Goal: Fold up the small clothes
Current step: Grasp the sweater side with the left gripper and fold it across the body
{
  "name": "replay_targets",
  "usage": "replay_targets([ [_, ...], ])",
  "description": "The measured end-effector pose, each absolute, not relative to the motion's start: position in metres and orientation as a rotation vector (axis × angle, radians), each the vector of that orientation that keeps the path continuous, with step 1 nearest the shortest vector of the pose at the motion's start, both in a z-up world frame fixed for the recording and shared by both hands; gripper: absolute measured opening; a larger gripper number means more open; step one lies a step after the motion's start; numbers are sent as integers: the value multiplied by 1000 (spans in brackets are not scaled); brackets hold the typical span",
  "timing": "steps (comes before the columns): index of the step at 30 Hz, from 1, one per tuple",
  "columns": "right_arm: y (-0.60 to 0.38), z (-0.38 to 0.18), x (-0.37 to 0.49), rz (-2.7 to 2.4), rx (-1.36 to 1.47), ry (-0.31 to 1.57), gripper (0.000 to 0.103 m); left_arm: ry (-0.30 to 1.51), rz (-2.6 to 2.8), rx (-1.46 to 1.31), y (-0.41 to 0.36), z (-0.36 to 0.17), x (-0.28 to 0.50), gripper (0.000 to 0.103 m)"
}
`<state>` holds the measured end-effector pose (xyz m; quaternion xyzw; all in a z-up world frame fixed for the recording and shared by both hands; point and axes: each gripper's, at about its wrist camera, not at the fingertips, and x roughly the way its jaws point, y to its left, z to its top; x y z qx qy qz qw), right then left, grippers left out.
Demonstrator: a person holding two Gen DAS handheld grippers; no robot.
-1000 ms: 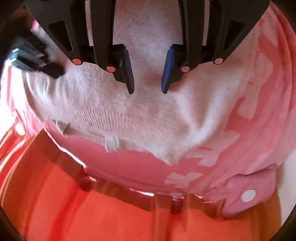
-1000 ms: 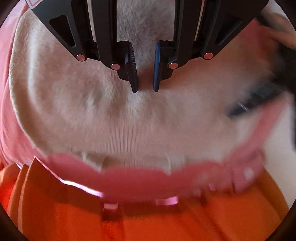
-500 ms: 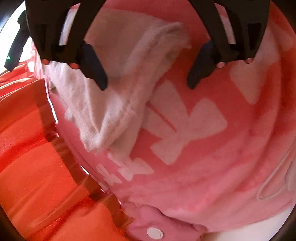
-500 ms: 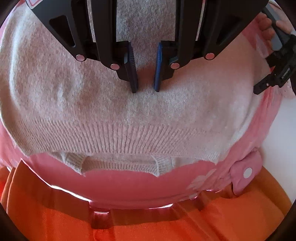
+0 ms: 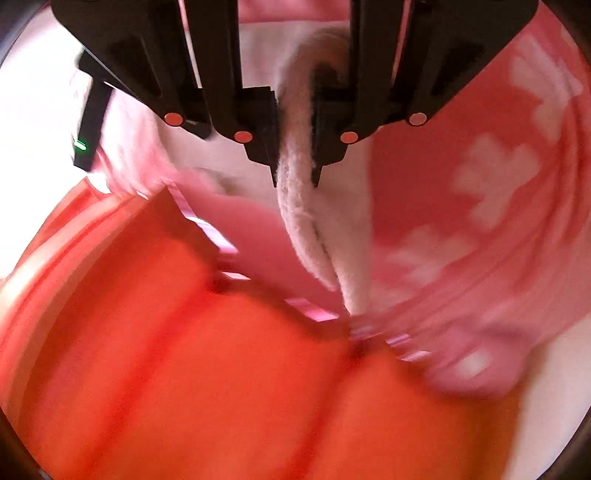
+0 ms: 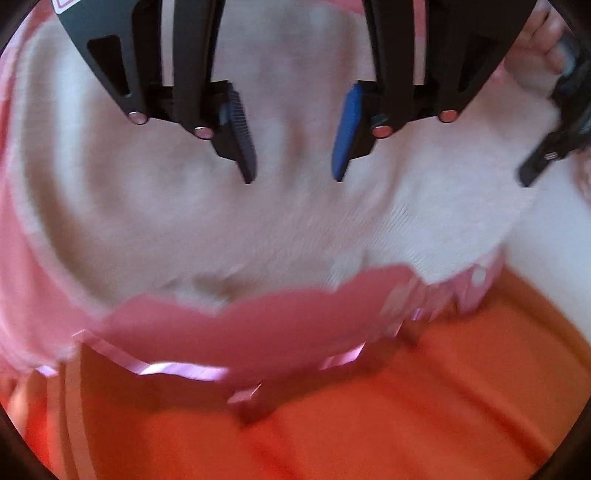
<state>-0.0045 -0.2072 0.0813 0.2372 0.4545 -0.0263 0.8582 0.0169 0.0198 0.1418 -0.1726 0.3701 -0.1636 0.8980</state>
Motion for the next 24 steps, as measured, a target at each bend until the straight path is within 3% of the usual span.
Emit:
replay_targets([
  [5, -283, 82, -37, -182, 650, 894, 49, 781, -553, -251, -101, 146, -2, 13],
  [10, -329, 73, -53, -239, 754, 882, 49, 997, -549, -135, -191, 55, -1, 13],
  [13, -340, 68, -55, -240, 785, 888, 51, 960, -536, -127, -193, 43, -12, 18],
  [15, -339, 69, -54, -204, 781, 900, 55, 890, -549, -66, -186, 60, -30, 31],
  [16, -338, 70, -53, -186, 772, 905, 57, 856, -556, -48, -178, 70, -40, 47],
  [17, -337, 69, -53, -173, 768, 910, 59, 828, -541, -34, -169, 77, -47, 73],
  [18, -334, 66, -54, -153, 769, 918, 61, 778, -504, -17, -152, 86, -59, 81],
  [20, -329, 63, -51, -96, 786, 944, 63, 727, -472, 9, -132, 91, -74, 84],
  [24, -307, 47, -40, 0, 791, 1053, 64, 792, -361, 112, -93, 70, -81, 86],
])
